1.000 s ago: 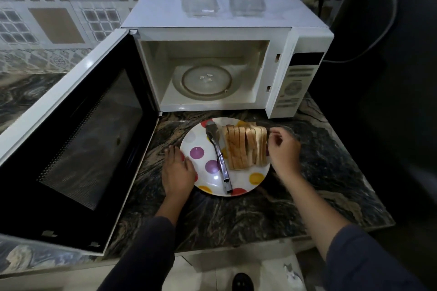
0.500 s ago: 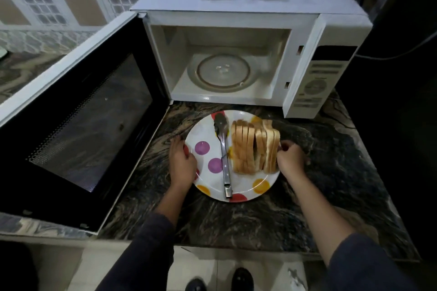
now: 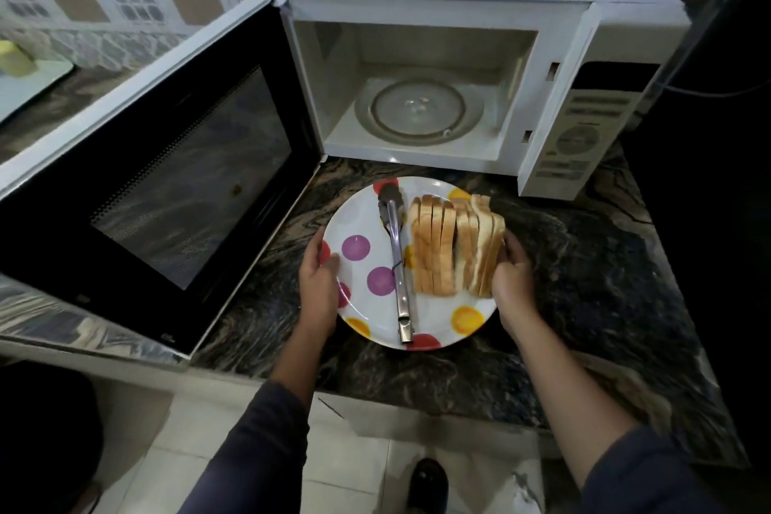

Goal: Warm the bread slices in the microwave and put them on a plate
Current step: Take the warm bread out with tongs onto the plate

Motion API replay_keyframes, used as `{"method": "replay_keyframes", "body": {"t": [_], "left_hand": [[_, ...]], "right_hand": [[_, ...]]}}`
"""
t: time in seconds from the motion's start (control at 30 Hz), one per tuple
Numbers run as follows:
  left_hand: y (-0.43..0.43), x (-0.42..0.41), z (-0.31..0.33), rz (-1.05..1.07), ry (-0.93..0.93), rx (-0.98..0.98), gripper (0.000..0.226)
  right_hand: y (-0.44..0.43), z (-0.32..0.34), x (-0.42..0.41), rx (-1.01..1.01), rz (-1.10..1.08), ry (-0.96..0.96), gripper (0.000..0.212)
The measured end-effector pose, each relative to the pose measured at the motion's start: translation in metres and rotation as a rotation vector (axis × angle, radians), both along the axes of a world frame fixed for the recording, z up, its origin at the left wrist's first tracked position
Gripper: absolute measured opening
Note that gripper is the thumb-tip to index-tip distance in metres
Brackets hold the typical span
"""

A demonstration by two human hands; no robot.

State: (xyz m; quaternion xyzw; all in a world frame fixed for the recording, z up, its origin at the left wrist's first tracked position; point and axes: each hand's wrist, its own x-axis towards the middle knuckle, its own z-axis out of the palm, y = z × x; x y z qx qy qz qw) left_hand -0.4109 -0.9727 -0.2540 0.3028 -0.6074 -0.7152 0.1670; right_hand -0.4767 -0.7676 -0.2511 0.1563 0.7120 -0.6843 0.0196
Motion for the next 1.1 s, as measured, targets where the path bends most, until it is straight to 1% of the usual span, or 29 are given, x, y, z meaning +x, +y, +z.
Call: {"method": "replay_keyframes", "body": {"t": [0.1,0.3,0.43,0.63,0.87,0.97,1.1], "left_hand": [[-0.002,0.019,0.004,0.0,0.009,0.013,0.048],[-0.008,0.08,0.011,0.037,0.012,-0.011,0.051],[-0.015,0.144,0.011,0.087,0.004,-0.028,0.048],[-0.032,0.268,0.005,0.175,0.051,-0.117,0.041],[-0.067,0.399,-0.002,0.38,-0.015,-0.086,0.041],[-0.087,0.44,-0.002,0.445,-0.039,-0.124,0.04],[-0.116,0.478,0.001,0.546,-0.048,-0.129,0.04]], "right_hand": [[-0.005,0.002,0.016,-0.035,-0.005,-0.002,0.039],[-0.018,0.003,0.072,-0.066,-0.008,0.033,0.037],[-0.03,-0.001,0.129,-0.125,-0.005,0.038,0.034],[-0.053,-0.009,0.24,-0.113,0.064,0.064,0.031],[-0.102,-0.018,0.346,-0.096,0.219,0.054,0.032],[-0.13,-0.016,0.375,-0.131,0.294,0.071,0.034],[-0.172,-0.015,0.396,-0.133,0.46,0.088,0.033]]}}
